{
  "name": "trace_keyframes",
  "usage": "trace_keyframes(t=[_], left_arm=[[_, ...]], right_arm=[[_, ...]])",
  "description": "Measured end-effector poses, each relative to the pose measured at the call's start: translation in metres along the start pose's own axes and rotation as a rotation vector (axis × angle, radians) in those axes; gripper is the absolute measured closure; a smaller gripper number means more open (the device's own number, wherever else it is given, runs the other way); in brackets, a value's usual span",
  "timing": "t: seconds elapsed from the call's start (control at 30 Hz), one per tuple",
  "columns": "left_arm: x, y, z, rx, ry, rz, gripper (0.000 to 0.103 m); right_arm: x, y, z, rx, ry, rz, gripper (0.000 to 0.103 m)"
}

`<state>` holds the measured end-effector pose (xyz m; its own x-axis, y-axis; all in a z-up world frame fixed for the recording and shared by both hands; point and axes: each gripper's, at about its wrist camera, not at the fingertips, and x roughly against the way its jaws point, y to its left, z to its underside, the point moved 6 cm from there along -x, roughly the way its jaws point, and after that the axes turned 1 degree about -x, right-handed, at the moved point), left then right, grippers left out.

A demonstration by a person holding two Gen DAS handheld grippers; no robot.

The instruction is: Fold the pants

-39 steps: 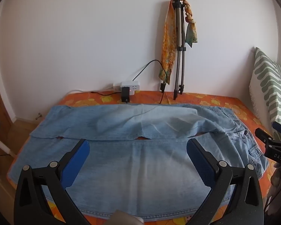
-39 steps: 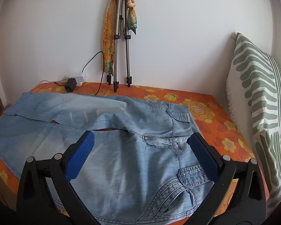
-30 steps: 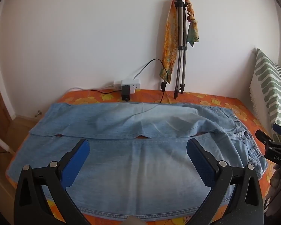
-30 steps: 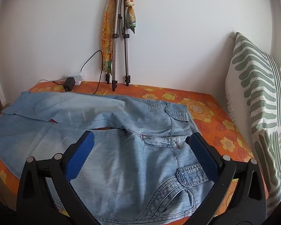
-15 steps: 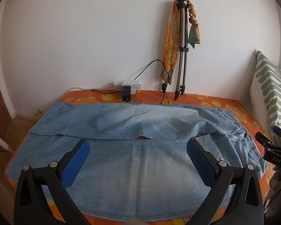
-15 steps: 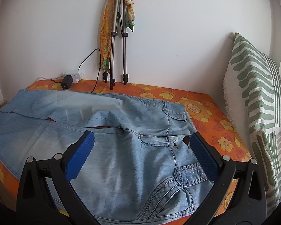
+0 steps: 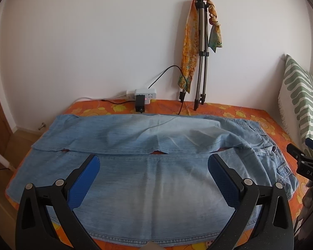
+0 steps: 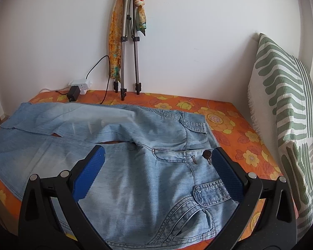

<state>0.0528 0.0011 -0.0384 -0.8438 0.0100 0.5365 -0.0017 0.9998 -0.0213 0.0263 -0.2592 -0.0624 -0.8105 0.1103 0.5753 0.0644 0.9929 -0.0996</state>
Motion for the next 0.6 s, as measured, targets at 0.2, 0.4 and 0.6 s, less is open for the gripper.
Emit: trace_keyframes(t=[0.2, 0.4, 0.6], left_arm=[[0.0003, 0.0008, 0.0006, -0.002, -0.002, 0.0, 0.0], [0.0003, 0.0006, 0.0002, -0.002, -0.001, -0.001, 0.0], [0.0005, 0.0007, 0.0001, -0.001, -0.001, 0.0, 0.0]], right_arm=[[0.0005, 0.0, -0.0019, -0.003, -0.001, 0.001, 0.0], [0.0011, 0.0, -0.0013, -0.002, -0.002, -0.001, 0.0], [0.0015, 0.0, -0.0026, -0.004, -0.002, -0.001, 0.0]])
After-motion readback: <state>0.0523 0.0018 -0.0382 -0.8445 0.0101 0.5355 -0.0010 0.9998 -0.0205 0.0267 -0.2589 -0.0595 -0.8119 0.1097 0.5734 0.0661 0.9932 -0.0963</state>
